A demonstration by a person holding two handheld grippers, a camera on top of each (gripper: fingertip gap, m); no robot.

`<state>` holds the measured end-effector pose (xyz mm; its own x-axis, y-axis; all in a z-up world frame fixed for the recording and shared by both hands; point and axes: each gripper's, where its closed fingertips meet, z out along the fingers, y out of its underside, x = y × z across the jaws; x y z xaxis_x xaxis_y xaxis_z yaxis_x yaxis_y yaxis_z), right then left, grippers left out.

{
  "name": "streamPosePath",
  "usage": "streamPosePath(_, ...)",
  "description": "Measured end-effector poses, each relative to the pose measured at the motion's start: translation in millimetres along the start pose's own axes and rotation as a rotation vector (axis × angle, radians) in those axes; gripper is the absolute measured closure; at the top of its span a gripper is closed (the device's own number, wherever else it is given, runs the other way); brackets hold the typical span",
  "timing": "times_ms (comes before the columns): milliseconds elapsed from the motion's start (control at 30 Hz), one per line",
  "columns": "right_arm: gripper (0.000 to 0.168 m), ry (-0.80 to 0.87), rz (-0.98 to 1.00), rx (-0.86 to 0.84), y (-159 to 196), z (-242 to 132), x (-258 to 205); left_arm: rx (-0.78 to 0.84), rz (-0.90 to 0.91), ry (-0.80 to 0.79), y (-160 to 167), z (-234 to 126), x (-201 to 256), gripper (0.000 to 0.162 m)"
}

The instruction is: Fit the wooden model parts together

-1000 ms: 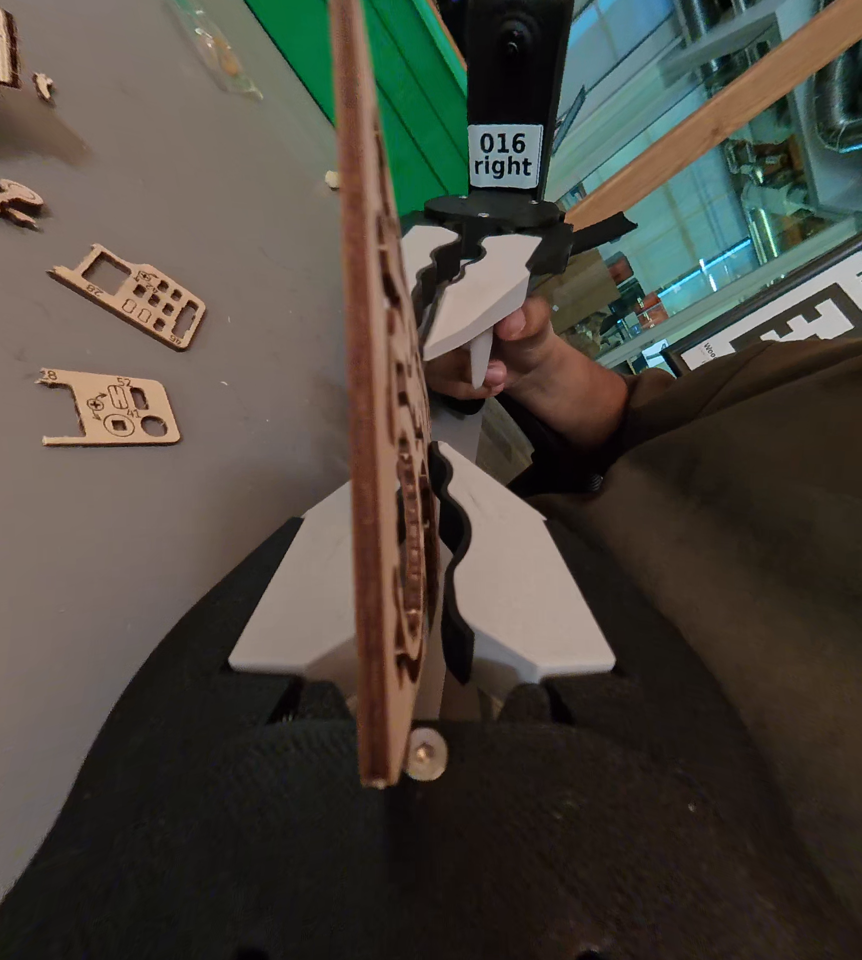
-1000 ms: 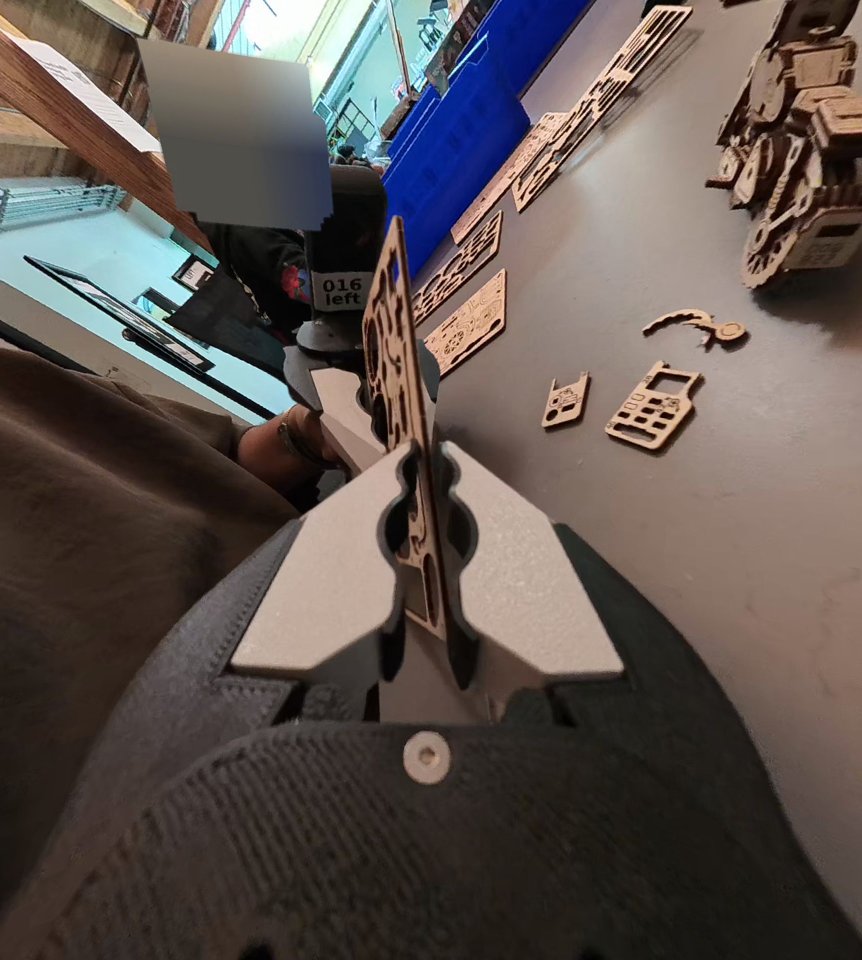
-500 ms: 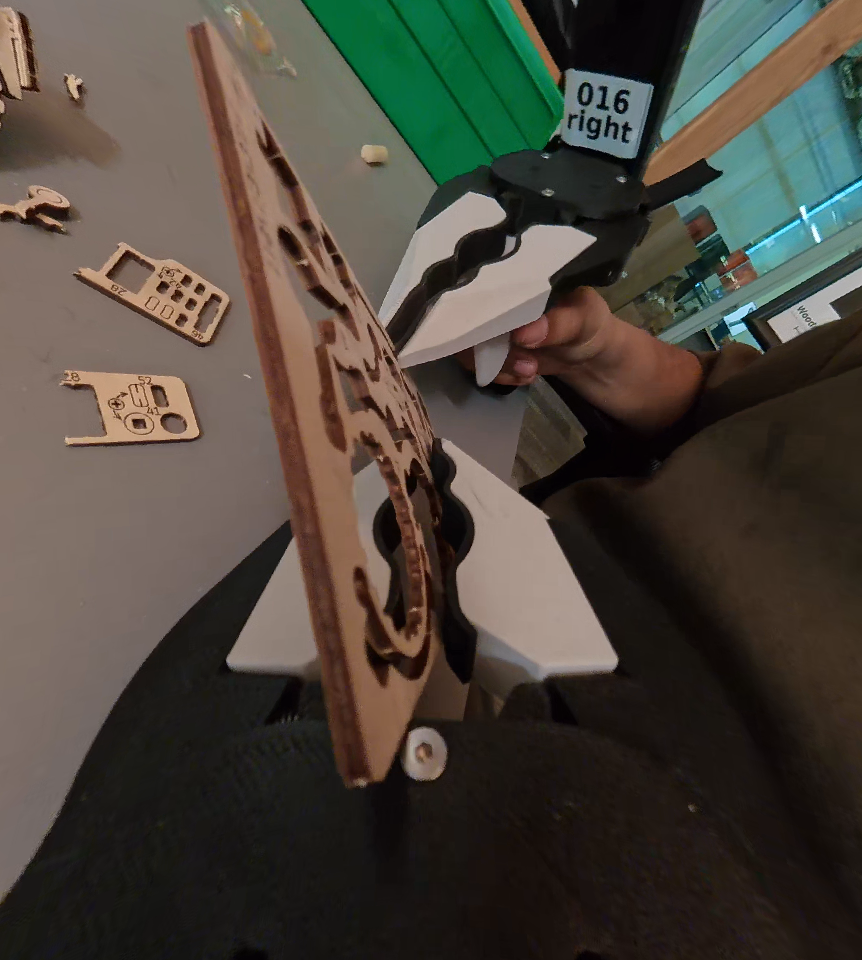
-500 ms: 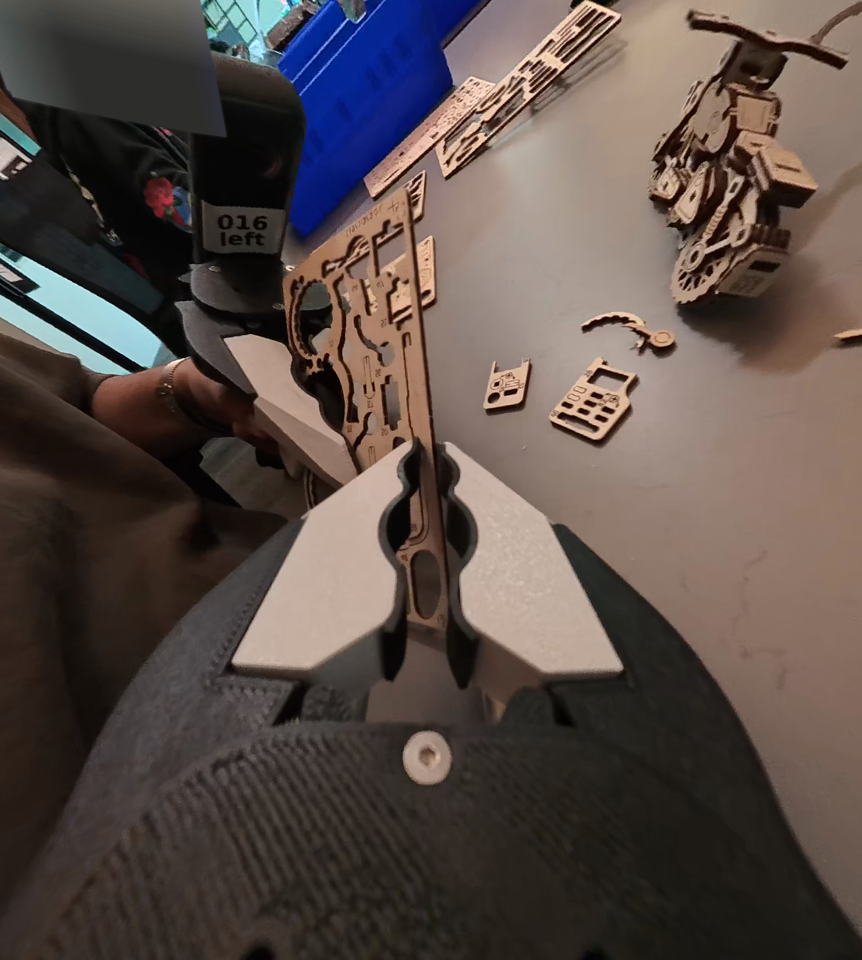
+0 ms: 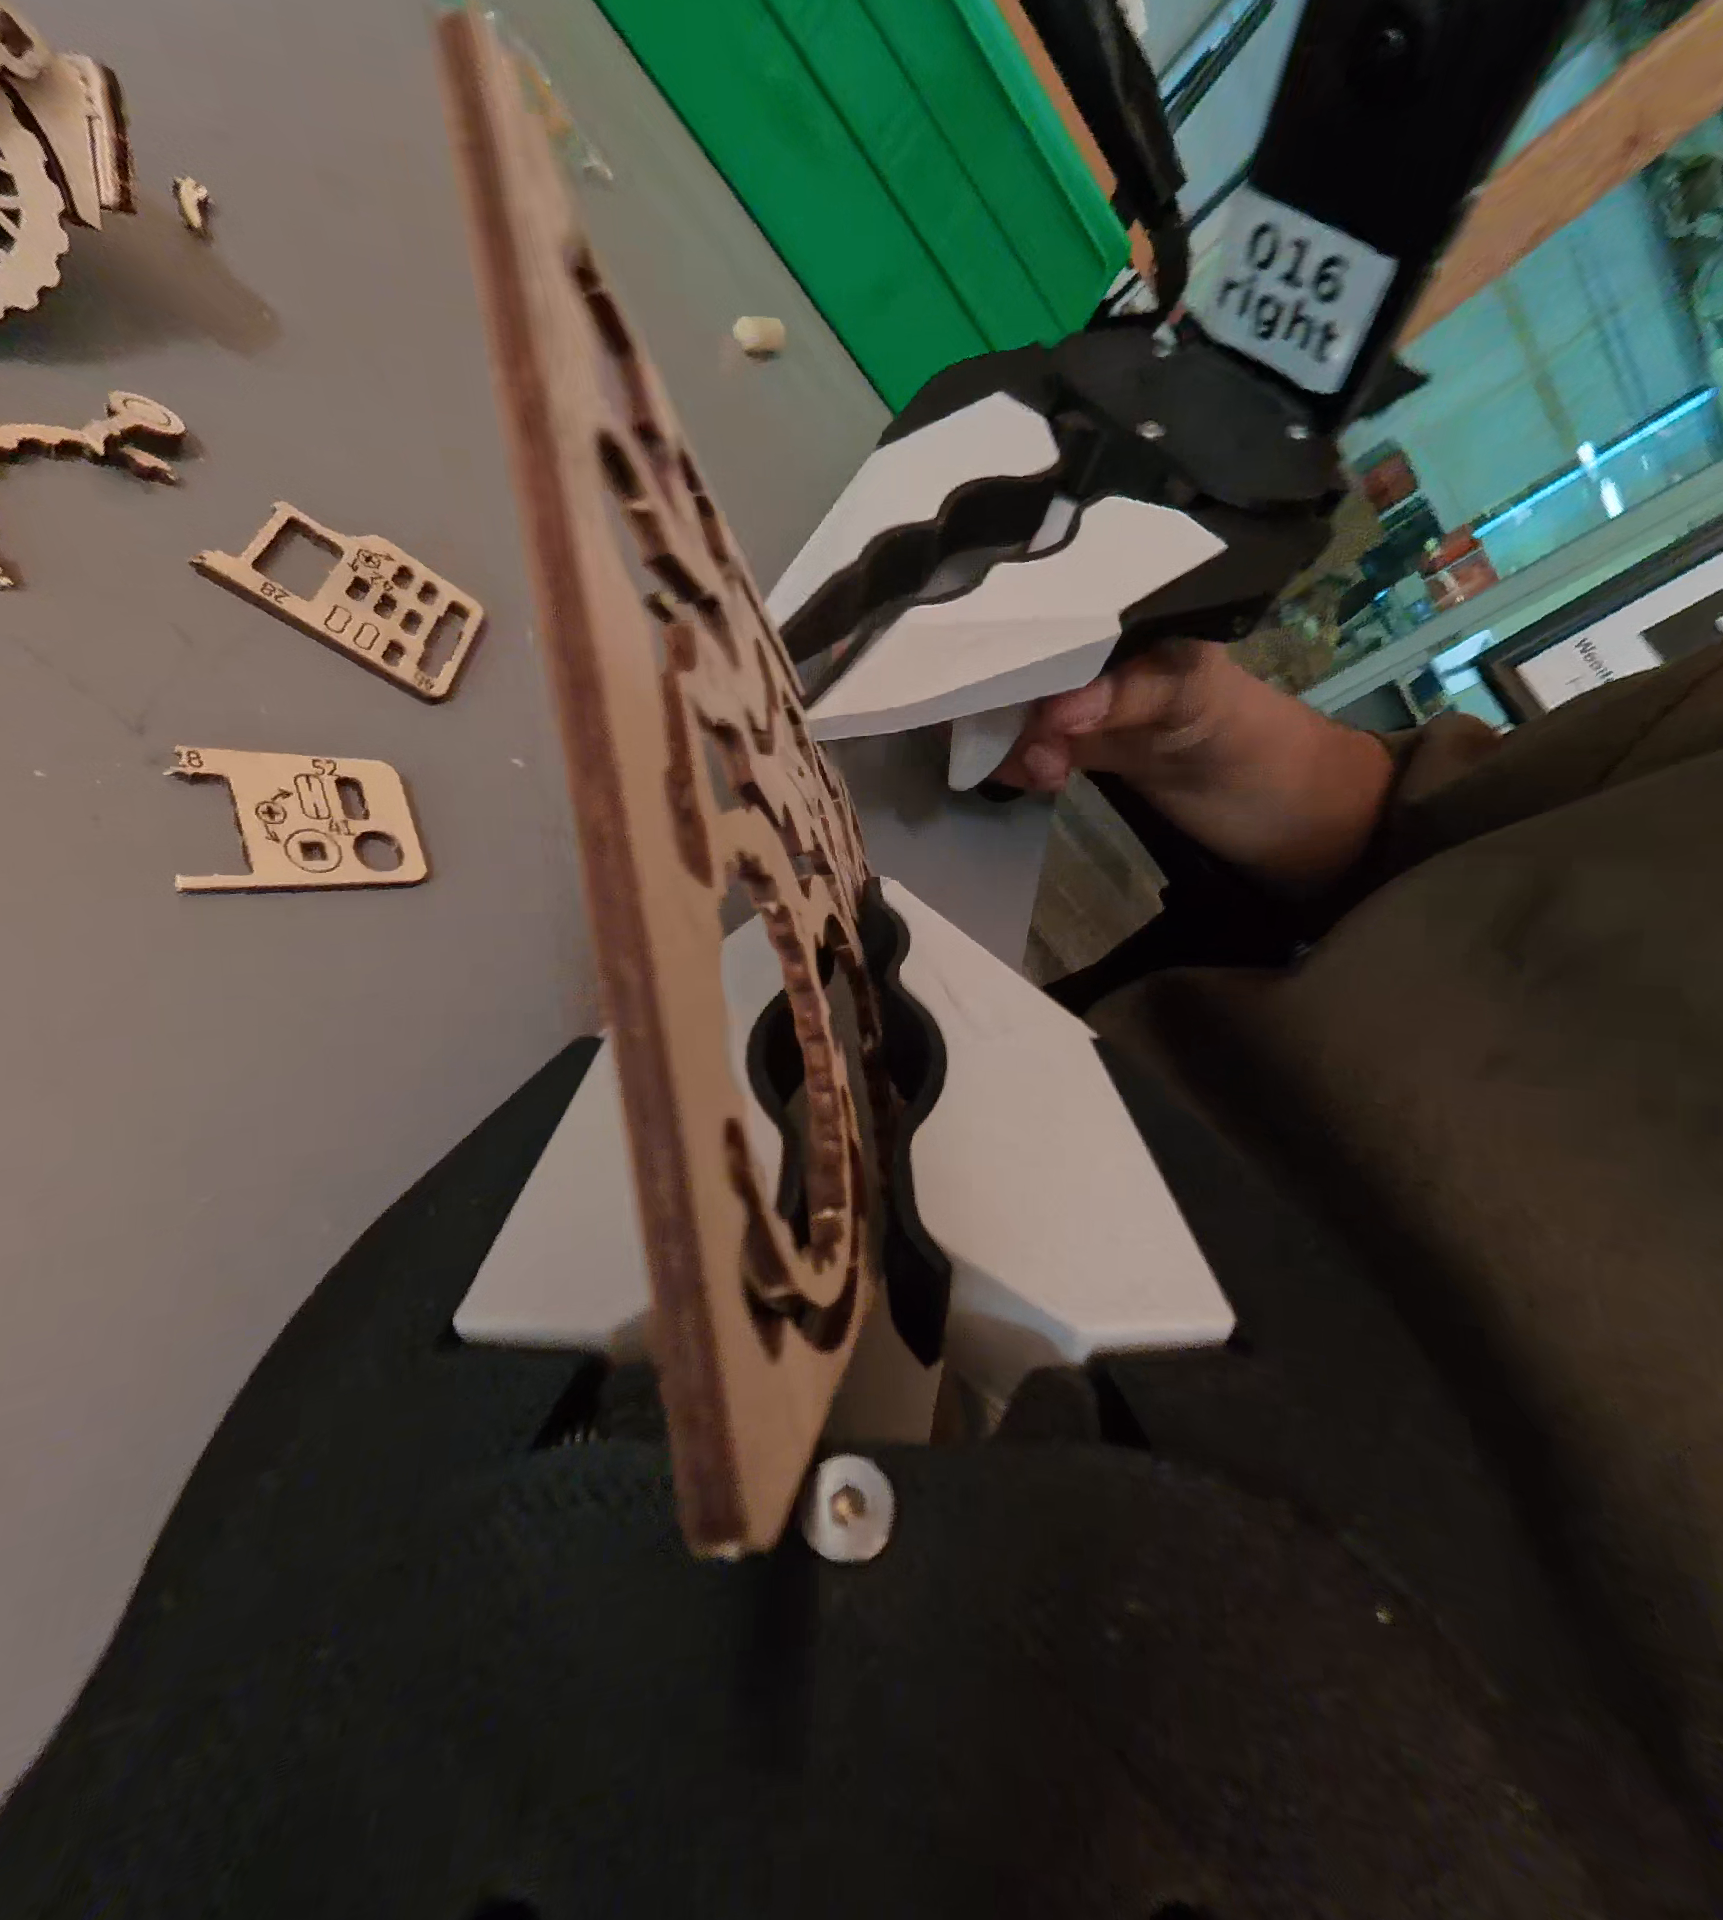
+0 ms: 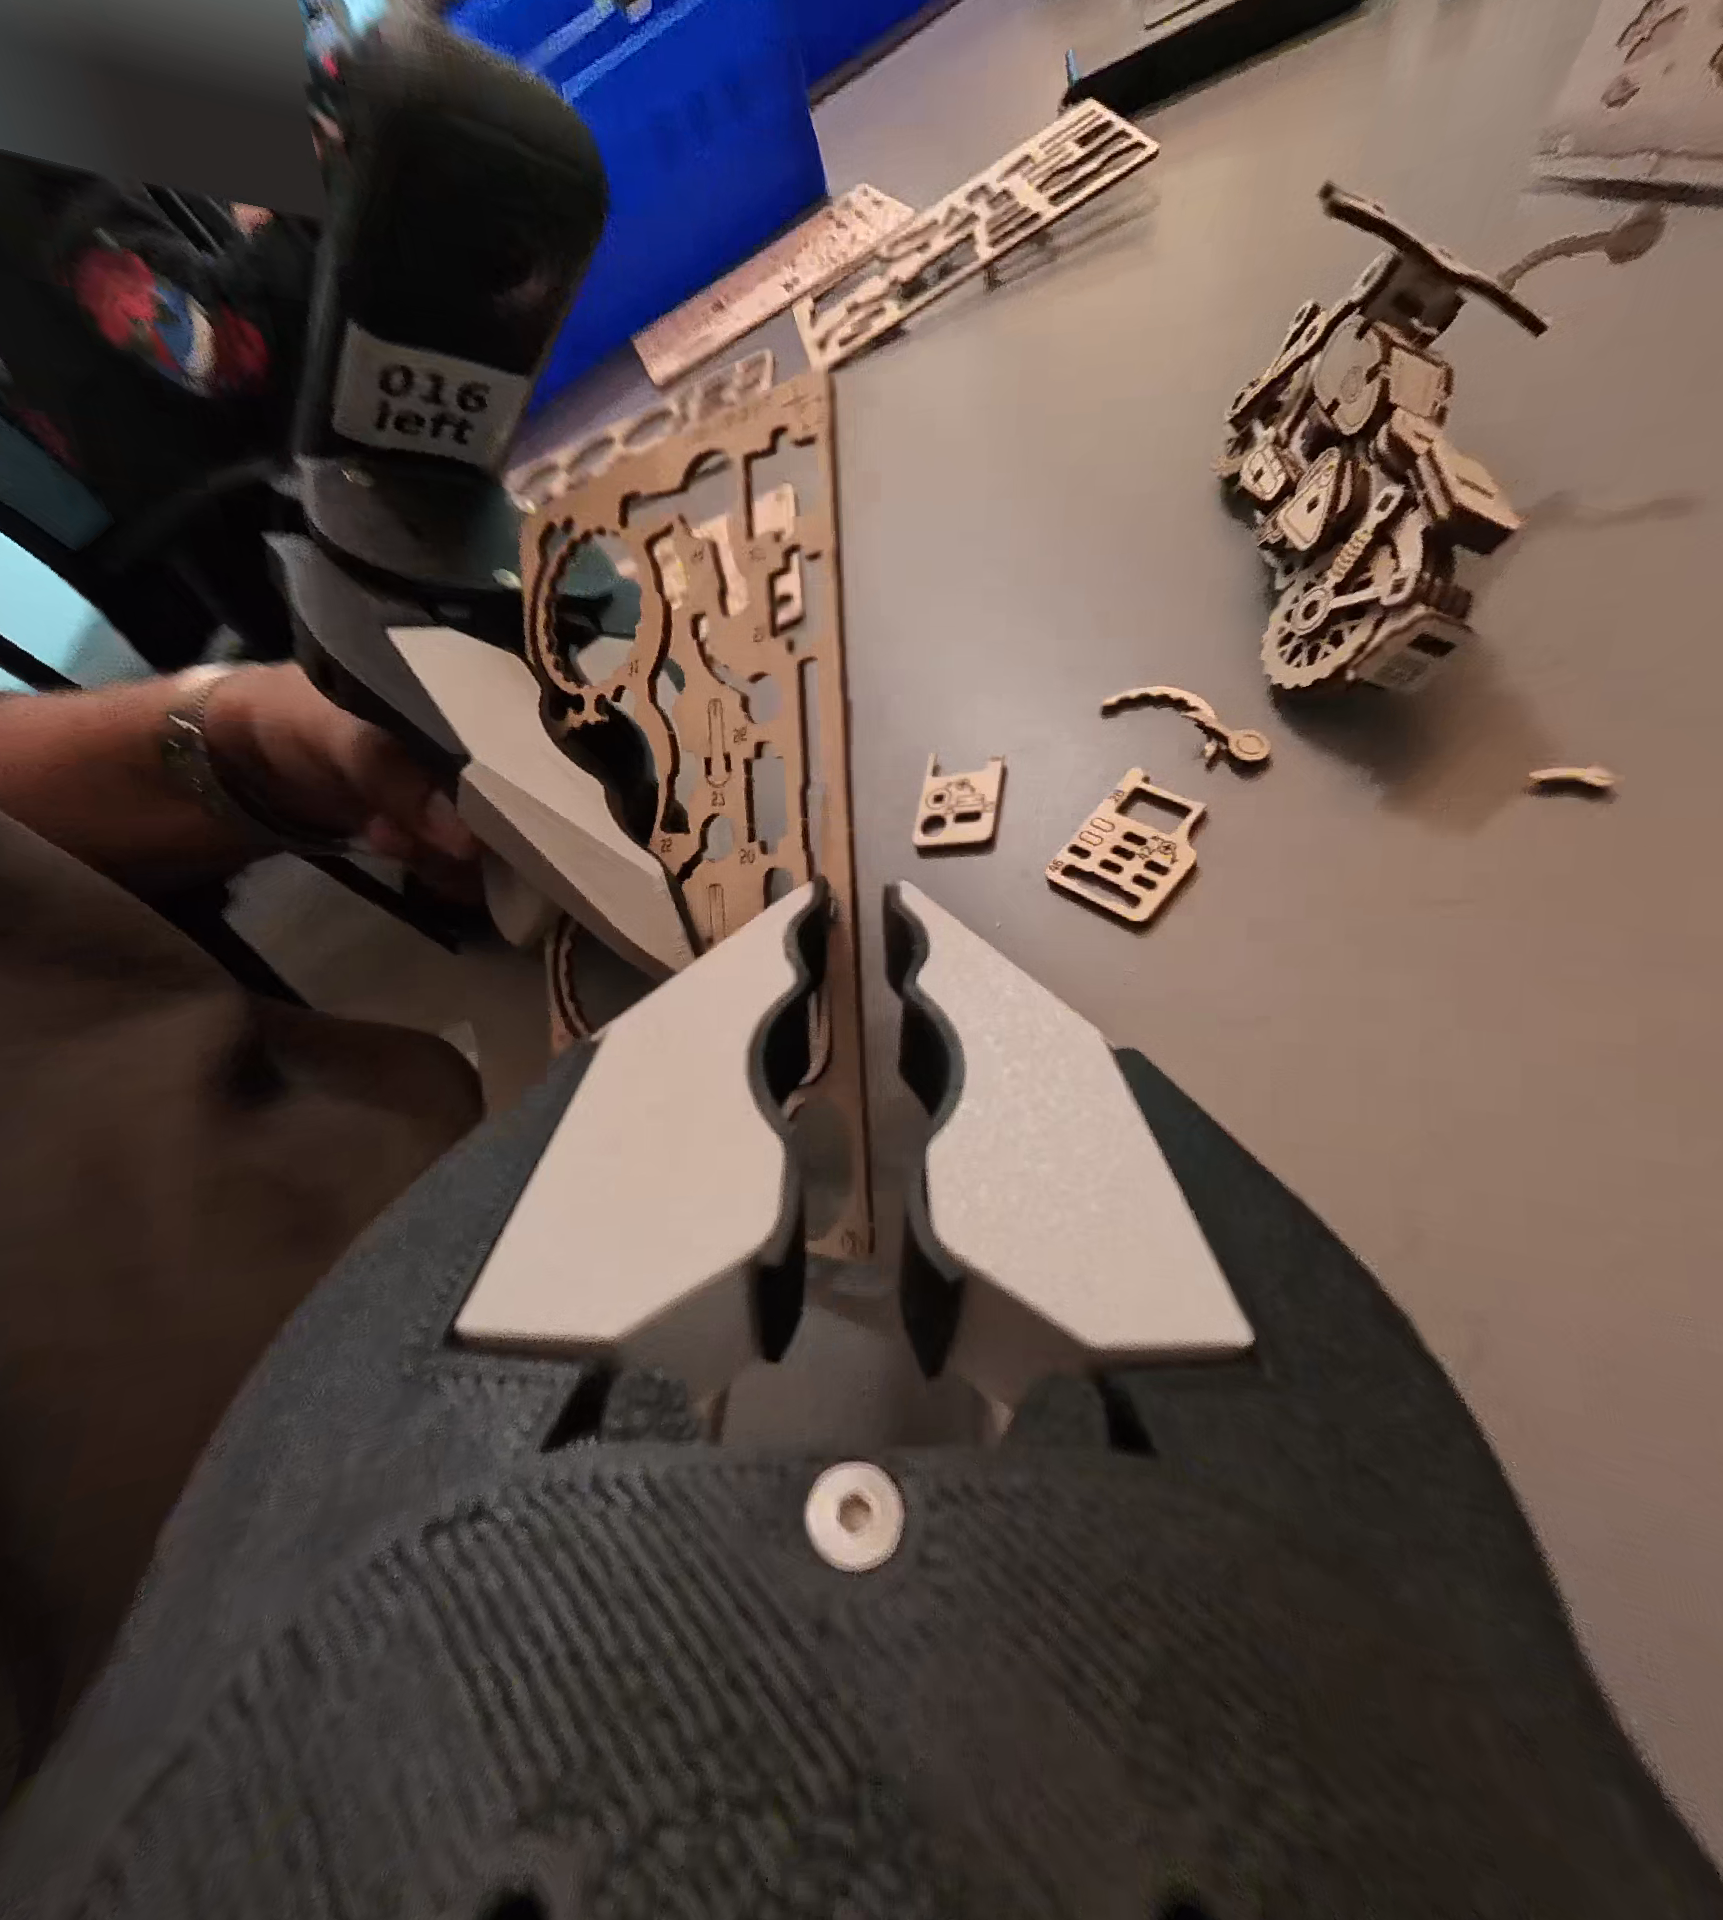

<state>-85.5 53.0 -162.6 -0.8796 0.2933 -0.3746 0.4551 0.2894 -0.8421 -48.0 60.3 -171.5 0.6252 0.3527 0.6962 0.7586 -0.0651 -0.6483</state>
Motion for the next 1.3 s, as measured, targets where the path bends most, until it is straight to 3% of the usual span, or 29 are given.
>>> streamPosePath(167,0.156,-0.155,0.233,0.118,-17.9,-18.1,5.9,0.096,-0.114,0.086,-15.4,-12.3,-0.7,0.162)
streamPosePath(300,0.157,-0.222,0.291,0.131,-19.7,-22.8,6.4,0.129,-0.154,0.115,-20.6,-16.7,-1.3,0.162)
streamPosePath(500,0.156,-0.191,0.204,-0.001,2.1,-6.6,-4.9,0.130,-0.142,0.094,-20.1,-15.9,-3.0,0.162)
streamPosePath(800,0.164,-0.238,0.282,0.035,-3.9,-12.0,-3.9,0.124,-0.127,0.090,-19.2,-15.1,-2.1,0.162)
streamPosePath(1300,0.164,-0.169,0.188,-0.078,14.1,-7.2,0.6,0.058,-0.030,0.006,-9.2,-8.1,-5.3,0.162)
